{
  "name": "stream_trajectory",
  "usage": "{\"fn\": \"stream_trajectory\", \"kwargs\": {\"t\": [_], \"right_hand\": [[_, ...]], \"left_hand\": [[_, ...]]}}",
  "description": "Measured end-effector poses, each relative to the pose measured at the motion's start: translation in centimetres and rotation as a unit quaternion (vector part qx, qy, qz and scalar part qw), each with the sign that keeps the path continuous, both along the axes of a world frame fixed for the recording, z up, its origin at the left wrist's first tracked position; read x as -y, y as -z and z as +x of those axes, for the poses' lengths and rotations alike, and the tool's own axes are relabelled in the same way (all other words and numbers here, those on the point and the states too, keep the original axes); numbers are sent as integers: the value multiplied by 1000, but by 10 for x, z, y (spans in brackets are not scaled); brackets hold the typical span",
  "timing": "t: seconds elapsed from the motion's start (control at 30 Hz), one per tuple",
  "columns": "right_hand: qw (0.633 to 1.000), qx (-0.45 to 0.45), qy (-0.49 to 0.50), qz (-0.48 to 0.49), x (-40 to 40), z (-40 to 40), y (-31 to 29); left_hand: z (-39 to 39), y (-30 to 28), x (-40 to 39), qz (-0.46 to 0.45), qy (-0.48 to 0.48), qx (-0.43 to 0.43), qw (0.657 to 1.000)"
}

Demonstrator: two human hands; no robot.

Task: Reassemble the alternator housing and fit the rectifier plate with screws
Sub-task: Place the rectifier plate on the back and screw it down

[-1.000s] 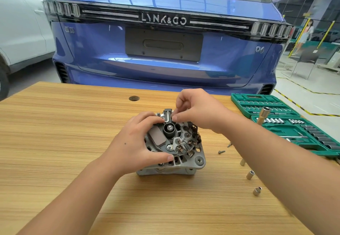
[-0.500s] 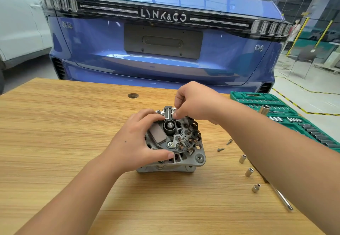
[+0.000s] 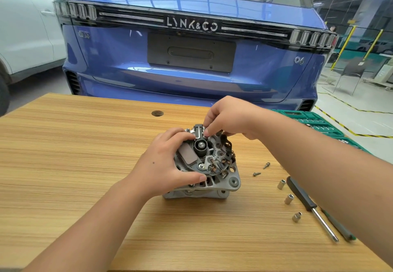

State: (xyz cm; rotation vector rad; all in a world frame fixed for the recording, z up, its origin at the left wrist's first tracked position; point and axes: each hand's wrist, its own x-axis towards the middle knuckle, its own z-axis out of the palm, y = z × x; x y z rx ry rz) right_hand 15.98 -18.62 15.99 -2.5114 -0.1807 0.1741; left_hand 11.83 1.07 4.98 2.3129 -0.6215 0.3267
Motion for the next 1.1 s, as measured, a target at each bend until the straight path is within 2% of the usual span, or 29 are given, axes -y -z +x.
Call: {"fn": "stream_trajectory", "kwargs": {"t": [0.27, 0.5, 0.6, 0.73, 0.87, 1.0, 1.1], "right_hand": [[998, 26, -10, -51, -4, -3, 0], [998, 54, 0, -40, -1, -8, 8], [999, 45, -3, -1, 3, -10, 13], [994, 50, 8, 97, 14, -11, 13], [982, 116, 59, 139, 29, -11, 10], [966, 147, 99, 189, 50, -14, 17], [963, 150, 131, 181, 69, -15, 25]], "left_hand": [[1, 3, 1, -6, -1, 4, 1000], [0, 3, 2, -1, -6, 4, 1000], [0, 3, 2, -1, -9, 5, 1000], [-2, 1, 4, 3, -12, 1, 1000], [-4, -1, 4, 9, -16, -2, 1000], [-5, 0, 6, 9, -26, -1, 1000], [-6, 2, 11, 3, -38, 9, 999]]}}
